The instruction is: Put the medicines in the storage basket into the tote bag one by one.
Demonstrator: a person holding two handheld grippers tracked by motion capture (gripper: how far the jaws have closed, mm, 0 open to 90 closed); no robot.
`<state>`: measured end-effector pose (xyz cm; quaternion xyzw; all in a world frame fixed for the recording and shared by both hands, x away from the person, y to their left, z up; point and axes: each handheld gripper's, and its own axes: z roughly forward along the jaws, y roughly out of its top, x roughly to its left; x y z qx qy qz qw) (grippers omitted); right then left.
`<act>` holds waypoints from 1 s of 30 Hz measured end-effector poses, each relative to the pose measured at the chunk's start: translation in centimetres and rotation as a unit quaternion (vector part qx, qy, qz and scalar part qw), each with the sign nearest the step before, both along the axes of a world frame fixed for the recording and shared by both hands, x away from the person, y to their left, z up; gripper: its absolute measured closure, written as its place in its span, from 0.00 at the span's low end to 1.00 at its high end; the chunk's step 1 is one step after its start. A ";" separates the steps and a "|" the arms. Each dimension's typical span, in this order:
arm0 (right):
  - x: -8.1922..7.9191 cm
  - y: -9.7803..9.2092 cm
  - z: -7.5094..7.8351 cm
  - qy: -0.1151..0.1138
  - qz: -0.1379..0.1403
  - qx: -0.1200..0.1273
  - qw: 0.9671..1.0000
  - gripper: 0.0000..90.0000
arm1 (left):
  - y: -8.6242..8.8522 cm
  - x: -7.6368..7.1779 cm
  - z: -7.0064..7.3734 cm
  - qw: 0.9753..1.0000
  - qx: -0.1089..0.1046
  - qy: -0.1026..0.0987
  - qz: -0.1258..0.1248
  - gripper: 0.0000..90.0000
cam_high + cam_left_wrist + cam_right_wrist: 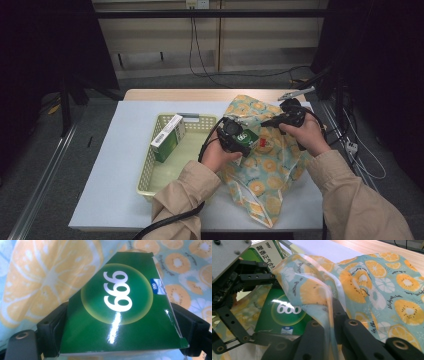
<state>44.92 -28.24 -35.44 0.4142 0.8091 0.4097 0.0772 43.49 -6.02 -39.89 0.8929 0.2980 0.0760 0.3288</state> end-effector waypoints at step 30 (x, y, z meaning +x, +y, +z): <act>0.3 -0.3 -0.2 0.006 -0.003 0.011 1.000 0.99 | -1.7 3.6 0.7 0.998 0.023 -0.007 0.055 0.19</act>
